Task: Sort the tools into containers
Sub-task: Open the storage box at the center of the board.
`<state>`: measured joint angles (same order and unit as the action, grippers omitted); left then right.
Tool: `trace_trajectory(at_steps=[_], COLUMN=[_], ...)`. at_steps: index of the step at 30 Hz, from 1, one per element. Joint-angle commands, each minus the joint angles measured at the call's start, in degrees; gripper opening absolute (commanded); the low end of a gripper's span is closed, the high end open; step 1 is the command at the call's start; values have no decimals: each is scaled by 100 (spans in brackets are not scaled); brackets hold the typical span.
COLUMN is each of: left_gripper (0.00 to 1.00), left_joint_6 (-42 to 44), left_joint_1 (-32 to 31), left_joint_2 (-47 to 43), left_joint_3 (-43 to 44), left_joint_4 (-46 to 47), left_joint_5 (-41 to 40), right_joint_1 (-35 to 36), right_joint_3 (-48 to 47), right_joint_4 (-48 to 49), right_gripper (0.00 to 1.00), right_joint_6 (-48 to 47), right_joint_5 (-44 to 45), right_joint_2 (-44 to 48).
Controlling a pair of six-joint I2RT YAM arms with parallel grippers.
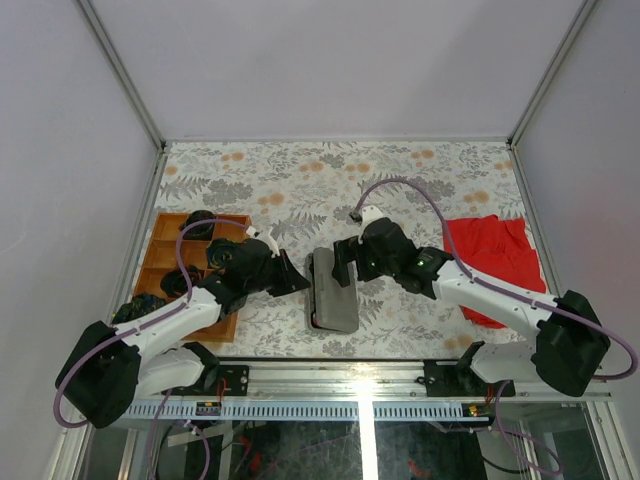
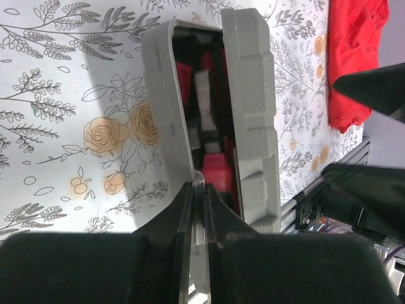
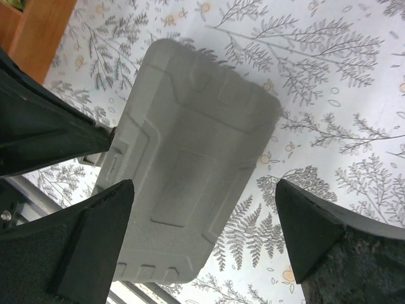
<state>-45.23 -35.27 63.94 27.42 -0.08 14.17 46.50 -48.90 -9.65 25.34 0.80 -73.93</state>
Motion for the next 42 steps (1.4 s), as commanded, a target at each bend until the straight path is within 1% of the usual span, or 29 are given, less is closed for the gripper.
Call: trace_trajectory(at_steps=[1, 5, 8, 11, 13, 15, 18, 23, 27, 32, 36, 37, 42], left_gripper=[0, 0, 0, 0, 0, 0, 0, 0, 0, 0, 0, 0, 0], left_joint_6=[-38, -55, -72, -75, -73, -73, -102, -126, -173, -256, -359, -409, -639], left_joint_1=[-34, -42, -41, -42, -42, -42, -42, -37, -42, -42, -42, -42, -43], left_joint_2=[-100, -65, -108, -144, -142, -140, -164, -198, -177, -173, -148, -136, -93], left_joint_3=[255, 218, 177, 139, 126, 111, 74, 5, -113, -286, -544, -624, -1022], left_joint_4=[331, 356, 357, 367, 360, 355, 312, 196, 187, 159, 312, 380, 746], left_joint_5=[212, 213, 190, 165, 171, 146, 61, -150, -227, -342, -401, -400, -417], right_joint_1=[521, 842, 931, 967, 984, 984, 984, 968, 879, 541, -3, -113, -228], right_joint_3=[-447, -646, -663, -766, -889, -945, -863, -400, -86, 248, 571, 627, 514], right_joint_4=[-61, -43, 21, -200, -518, -835, -1185, -1391, -1595, -1788, -1550, -1483, -1449], right_gripper=[99, 99, 99, 100, 97, 91, 84, 81, 81, 84, 86, 86, 88], right_joint_6=[216, 575, 758, 810, 788, 728, 726, 784, 841, 687, 419, 336, 155], right_joint_5=[485, 721, 759, 928, 1180, 1534, 2007, 2418, 2551, 2863, 2674, 2516, 2482], right_joint_2=[-276, -646, -772, -891, -981, -1004, -857, -290, 31, 365, 621, 658, 742])
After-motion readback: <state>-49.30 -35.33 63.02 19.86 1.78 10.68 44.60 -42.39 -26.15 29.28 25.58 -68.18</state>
